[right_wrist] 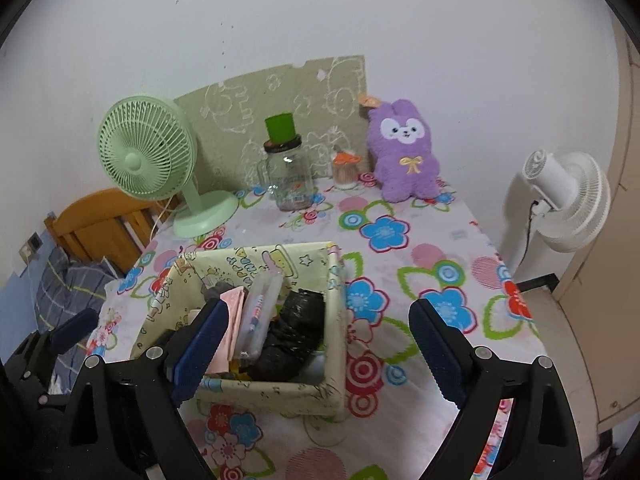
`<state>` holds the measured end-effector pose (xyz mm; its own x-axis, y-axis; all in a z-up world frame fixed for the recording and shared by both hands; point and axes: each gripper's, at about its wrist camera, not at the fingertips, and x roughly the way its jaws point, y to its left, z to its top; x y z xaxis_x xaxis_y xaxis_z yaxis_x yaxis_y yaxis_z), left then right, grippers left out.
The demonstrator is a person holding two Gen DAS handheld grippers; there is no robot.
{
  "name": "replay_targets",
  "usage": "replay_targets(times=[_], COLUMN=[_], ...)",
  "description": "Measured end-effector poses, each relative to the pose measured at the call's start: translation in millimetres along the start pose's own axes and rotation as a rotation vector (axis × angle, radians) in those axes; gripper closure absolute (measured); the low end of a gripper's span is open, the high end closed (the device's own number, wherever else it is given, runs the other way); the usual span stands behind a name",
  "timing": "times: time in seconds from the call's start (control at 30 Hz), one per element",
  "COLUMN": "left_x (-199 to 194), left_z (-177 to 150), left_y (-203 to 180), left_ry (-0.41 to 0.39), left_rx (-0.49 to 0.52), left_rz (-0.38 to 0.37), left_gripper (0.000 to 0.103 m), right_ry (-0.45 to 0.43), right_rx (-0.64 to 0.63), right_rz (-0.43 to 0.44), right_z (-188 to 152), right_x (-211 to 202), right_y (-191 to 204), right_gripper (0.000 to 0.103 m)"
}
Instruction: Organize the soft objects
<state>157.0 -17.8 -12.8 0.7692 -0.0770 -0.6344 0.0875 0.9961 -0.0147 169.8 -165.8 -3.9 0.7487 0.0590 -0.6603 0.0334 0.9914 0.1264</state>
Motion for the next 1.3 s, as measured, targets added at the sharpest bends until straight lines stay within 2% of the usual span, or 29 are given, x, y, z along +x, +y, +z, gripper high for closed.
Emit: replay_targets(times=[0.17, 0.33, 0.53, 1.03, 1.3], left_x=[-18, -45, -76, -130, -149], left_z=[-3, -7, -12, -42, -55], left_y=[4, 7, 9, 13, 14], left_ry=[-0.023, -0.075, -0.121, -0.196, -0.227], left_rx=[-0.003, -0.005, -0.009, -0.002, -0.012], left_rz=[-0.002, 0.003, -0.004, 0.048, 0.028], left_gripper=[0.001, 0.001, 0.001, 0.000, 0.000], right_ry=[-0.034, -0.082, -0.133, -0.202, -0.230], right_rx=[-0.003, 0.003, 0.003, -0.005, -0.014], right_rz=[-0.050, -0.064, -0.082, -0.078, -0.074], right_z=[-3, -8, -14, -42, -54], right_x=[-26, -56, -89, -150, -167], right_y=[-6, -10, -10, -10, -9], right_gripper=[0.009, 0.009, 0.003, 0.003, 0.001])
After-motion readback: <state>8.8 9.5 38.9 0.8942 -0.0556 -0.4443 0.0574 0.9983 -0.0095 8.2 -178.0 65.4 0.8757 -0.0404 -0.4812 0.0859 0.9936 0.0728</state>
